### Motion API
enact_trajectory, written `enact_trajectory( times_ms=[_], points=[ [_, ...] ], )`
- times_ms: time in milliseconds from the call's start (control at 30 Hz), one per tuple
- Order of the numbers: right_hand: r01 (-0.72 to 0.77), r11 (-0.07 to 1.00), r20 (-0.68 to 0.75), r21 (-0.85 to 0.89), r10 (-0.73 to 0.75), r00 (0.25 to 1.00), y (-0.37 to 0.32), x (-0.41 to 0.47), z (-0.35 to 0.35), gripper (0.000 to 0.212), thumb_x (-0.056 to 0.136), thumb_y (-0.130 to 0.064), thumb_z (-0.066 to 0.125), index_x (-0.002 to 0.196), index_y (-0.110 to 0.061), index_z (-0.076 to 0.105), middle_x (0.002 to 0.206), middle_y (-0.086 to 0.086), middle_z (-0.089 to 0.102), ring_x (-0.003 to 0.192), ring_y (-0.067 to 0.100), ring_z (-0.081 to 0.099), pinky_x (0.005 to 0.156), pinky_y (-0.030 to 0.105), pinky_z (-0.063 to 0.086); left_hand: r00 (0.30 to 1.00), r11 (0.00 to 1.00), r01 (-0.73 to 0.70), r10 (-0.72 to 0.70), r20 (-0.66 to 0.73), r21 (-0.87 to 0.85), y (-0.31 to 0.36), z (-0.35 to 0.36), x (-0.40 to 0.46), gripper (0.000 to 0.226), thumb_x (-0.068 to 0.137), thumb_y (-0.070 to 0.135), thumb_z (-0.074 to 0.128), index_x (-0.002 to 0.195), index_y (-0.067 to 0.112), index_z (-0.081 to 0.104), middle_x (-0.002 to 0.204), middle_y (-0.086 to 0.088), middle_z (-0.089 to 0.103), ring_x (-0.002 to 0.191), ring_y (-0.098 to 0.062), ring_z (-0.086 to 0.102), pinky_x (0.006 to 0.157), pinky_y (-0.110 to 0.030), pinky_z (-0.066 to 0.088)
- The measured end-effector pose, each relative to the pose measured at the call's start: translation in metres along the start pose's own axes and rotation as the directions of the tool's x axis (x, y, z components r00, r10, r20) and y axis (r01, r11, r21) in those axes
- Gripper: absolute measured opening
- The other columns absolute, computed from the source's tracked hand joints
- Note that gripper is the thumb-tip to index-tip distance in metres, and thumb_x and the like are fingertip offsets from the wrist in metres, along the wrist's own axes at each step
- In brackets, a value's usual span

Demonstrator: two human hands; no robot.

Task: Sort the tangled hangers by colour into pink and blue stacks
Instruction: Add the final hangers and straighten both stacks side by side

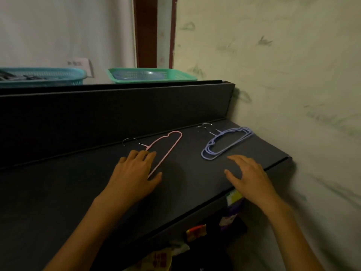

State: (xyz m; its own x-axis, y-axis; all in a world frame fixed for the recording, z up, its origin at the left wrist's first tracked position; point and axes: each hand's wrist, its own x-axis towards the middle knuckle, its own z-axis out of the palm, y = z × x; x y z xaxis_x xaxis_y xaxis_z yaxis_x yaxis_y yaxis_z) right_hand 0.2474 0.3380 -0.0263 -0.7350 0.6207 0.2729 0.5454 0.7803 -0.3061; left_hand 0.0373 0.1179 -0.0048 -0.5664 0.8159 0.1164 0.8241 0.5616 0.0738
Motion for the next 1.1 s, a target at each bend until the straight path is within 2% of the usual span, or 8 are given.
enact_trajectory(
  times_ms=[200,367,467,633,700,867,1000,1100],
  points=[
    [0.109,0.994,0.140,0.033,-0.112,0.984,0.069,0.090,-0.001,0.060,0.086,-0.049,0.057,0.139,-0.026,0.039,0.144,-0.002,0.040,0.132,0.018,0.035,0.110,0.038,0.027,0.976,0.976,0.214,-0.215,0.019,0.022,0.029,0.011,0.042,0.078,0.086,0.064,0.041,0.147,0.021,0.016,0.150,-0.003,0.026,0.136,-0.022,0.025,0.109,-0.041,0.028],
    [0.157,0.983,0.276,0.100,-0.179,0.944,0.107,0.157,0.004,0.092,0.066,-0.071,0.061,0.142,-0.027,0.034,0.148,-0.002,0.035,0.135,0.019,0.032,0.112,0.044,0.029,0.915,0.920,0.390,-0.391,0.102,0.027,0.038,0.028,0.063,0.085,0.083,0.068,0.040,0.147,0.017,0.016,0.150,-0.008,0.025,0.136,-0.027,0.026,0.109,-0.044,0.027],
    [0.175,0.977,0.352,0.123,-0.208,0.913,0.121,0.186,0.009,0.106,0.051,-0.080,0.060,0.142,-0.034,0.032,0.151,-0.006,0.030,0.137,0.018,0.028,0.113,0.043,0.026,0.883,0.891,0.453,-0.450,0.133,0.004,0.039,0.036,0.070,0.084,0.084,0.068,0.038,0.147,0.017,0.017,0.151,-0.009,0.024,0.137,-0.027,0.026,0.110,-0.045,0.025],
    [0.197,0.968,0.476,0.158,-0.249,0.843,0.135,0.217,0.017,0.121,0.040,-0.086,0.063,0.145,-0.040,0.023,0.156,-0.007,0.018,0.142,0.018,0.017,0.115,0.047,0.023,0.867,0.872,0.489,-0.483,0.125,-0.029,0.037,0.034,0.078,0.079,0.086,0.063,0.043,0.147,0.020,0.019,0.148,-0.008,0.032,0.134,-0.026,0.029,0.109,-0.045,0.026],
    [0.215,0.962,0.472,0.166,-0.269,0.840,0.137,0.221,0.021,0.119,0.040,-0.088,0.062,0.143,-0.040,0.027,0.153,-0.006,0.023,0.140,0.018,0.022,0.113,0.047,0.026,0.865,0.867,0.497,-0.490,0.107,-0.044,0.034,0.033,0.078,0.075,0.087,0.059,0.045,0.146,0.020,0.021,0.147,-0.007,0.034,0.133,-0.025,0.030,0.109,-0.044,0.026],
    [0.284,0.954,0.378,0.097,-0.299,0.876,0.128,0.217,0.028,0.113,0.046,-0.084,0.058,0.141,-0.027,0.034,0.146,-0.001,0.033,0.133,0.019,0.030,0.111,0.040,0.029,0.879,0.875,0.475,-0.468,0.089,-0.090,0.025,0.031,0.074,0.072,0.085,0.053,0.054,0.144,0.022,0.026,0.144,-0.005,0.038,0.130,-0.023,0.034,0.107,-0.041,0.031],
    [0.324,0.945,0.296,0.043,-0.322,0.899,0.119,0.210,0.032,0.108,0.051,-0.084,0.056,0.138,-0.022,0.038,0.137,-0.002,0.040,0.126,0.017,0.036,0.106,0.035,0.031,0.843,0.827,0.538,-0.525,0.119,-0.165,0.012,0.025,0.058,0.080,0.077,0.051,0.066,0.143,0.028,0.027,0.141,-0.005,0.039,0.125,-0.023,0.039,0.103,-0.040,0.036],
    [0.321,0.939,0.325,0.121,-0.343,0.881,0.122,0.208,0.030,0.104,0.053,-0.078,0.060,0.138,-0.022,0.039,0.139,-0.003,0.038,0.127,0.016,0.034,0.107,0.035,0.031,0.842,0.830,0.539,-0.528,0.110,-0.145,0.008,0.025,0.047,0.080,0.076,0.052,0.066,0.142,0.027,0.028,0.142,-0.002,0.037,0.128,-0.020,0.036,0.106,-0.040,0.032]
  ],
)
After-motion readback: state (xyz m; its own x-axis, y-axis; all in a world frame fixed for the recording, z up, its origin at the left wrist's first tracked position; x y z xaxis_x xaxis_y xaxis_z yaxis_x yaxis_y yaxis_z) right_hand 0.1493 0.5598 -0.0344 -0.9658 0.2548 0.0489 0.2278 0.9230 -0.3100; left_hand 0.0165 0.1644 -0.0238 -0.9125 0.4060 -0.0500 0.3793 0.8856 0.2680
